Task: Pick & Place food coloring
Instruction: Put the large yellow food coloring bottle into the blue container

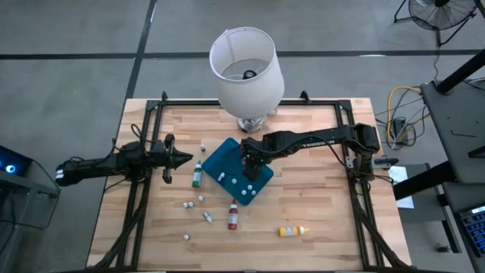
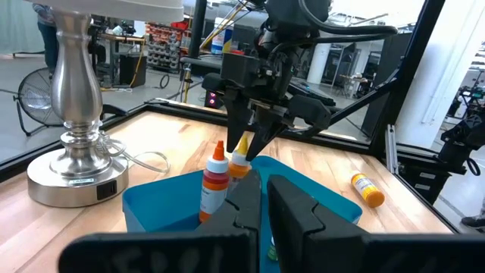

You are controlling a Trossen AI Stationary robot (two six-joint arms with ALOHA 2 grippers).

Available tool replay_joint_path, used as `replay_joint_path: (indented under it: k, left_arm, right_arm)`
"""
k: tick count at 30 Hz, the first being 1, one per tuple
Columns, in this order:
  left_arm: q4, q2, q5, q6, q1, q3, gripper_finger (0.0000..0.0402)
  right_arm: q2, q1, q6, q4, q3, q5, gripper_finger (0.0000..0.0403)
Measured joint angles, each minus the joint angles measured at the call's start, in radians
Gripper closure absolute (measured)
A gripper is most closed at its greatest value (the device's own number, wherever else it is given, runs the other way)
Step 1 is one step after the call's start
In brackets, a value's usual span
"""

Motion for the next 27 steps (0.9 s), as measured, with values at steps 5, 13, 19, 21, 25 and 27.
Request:
replay_joint_path:
  k: [5, 13, 19, 21, 25, 27]
  left_arm:
    - [0.0, 0.0, 0.0, 0.0, 0.0, 0.0, 0.0402]
    - [0.0, 0.0, 0.0, 0.0, 0.0, 0.0, 0.0402]
    - [0.0, 0.0, 0.0, 0.0, 0.0, 0.0, 0.0402]
    - [0.0, 0.0, 0.0, 0.0, 0.0, 0.0, 0.0402]
    - [0.0, 0.0, 0.0, 0.0, 0.0, 0.0, 0.0402]
    - [0.001, 0.0, 0.0, 0.0, 0.0, 0.0, 0.0402]
  right_arm:
    - [0.0, 0.0, 0.0, 0.0, 0.0, 0.0, 0.0234]
    - [-0.039, 0.009, 0.0, -0.002, 0.004, 0.0, 0.023]
    - [-0.082, 0.035, 0.001, -0.013, 0.005, -0.001, 0.0231]
    - [-0.095, 0.044, 0.001, -0.015, 0.005, -0.001, 0.0231]
    - [-0.104, 0.056, 0.001, -0.026, 0.005, -0.004, 0.023]
    - [-0.104, 0.058, 0.0, -0.036, 0.003, -0.004, 0.0229]
